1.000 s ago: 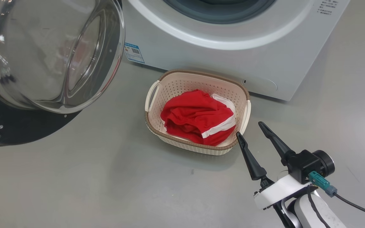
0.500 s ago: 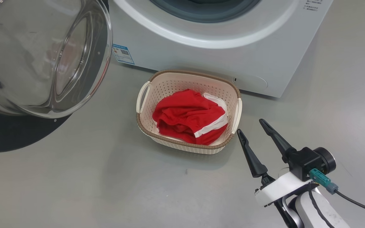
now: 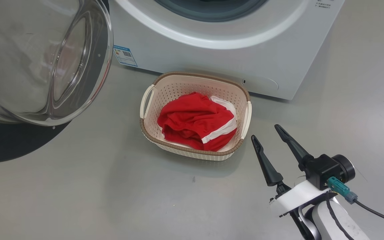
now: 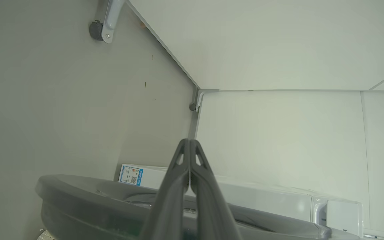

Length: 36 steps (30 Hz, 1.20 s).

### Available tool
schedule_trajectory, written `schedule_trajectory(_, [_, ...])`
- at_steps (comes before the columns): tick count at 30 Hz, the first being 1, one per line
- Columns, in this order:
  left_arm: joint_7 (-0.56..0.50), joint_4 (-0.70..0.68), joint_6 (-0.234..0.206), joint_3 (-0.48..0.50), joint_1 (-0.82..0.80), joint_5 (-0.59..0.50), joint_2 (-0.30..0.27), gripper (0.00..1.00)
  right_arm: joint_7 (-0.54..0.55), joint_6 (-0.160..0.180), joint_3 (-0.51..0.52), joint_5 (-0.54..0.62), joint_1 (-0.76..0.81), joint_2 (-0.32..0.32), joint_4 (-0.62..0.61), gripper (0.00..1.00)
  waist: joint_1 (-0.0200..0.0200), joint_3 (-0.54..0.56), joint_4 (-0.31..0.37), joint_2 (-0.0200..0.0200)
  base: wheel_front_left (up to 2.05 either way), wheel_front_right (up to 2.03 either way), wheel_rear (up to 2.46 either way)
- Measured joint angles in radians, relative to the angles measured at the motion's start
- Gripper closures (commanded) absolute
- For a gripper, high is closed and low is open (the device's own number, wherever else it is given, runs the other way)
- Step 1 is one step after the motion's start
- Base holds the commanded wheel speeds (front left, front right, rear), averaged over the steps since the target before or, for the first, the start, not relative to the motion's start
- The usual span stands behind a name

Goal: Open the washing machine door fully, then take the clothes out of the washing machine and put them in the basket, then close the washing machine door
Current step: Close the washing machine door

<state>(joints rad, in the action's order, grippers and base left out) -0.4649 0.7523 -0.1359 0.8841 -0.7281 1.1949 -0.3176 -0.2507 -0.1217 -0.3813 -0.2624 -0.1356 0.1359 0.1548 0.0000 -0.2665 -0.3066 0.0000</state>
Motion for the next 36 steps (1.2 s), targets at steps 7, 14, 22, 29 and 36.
schedule_trajectory(7, [-0.067,0.053,0.0,-0.02,-0.035,-0.013,-0.026,1.0,0.0,0.0,0.003,0.0,0.0,0.001,0.001,0.0,0.0,-0.003,0.008,0.0,0.0,0.0,0.0])
schedule_trajectory(14, [-0.118,0.08,0.0,-0.048,-0.045,-0.035,-0.037,1.0,-0.001,0.0,0.006,0.0,-0.001,0.0,0.003,0.0,0.0,-0.003,0.011,0.0,0.0,0.0,0.0])
schedule_trajectory(22, [-0.16,0.094,0.0,-0.053,-0.052,-0.043,-0.048,1.0,-0.001,0.0,0.008,-0.001,-0.003,0.0,0.008,0.0,0.0,0.002,0.011,0.0,0.0,0.0,0.0])
schedule_trajectory(29, [-0.193,0.112,0.0,-0.053,-0.056,-0.043,-0.053,1.0,-0.001,0.0,0.008,-0.001,-0.004,-0.001,0.014,0.0,0.0,0.009,0.008,0.0,0.0,0.0,0.0])
schedule_trajectory(36, [-0.237,0.11,0.0,-0.065,-0.057,-0.042,-0.053,1.0,-0.001,0.0,0.008,-0.001,-0.004,-0.004,0.018,0.0,0.0,0.018,0.005,0.0,0.0,0.0,0.0])
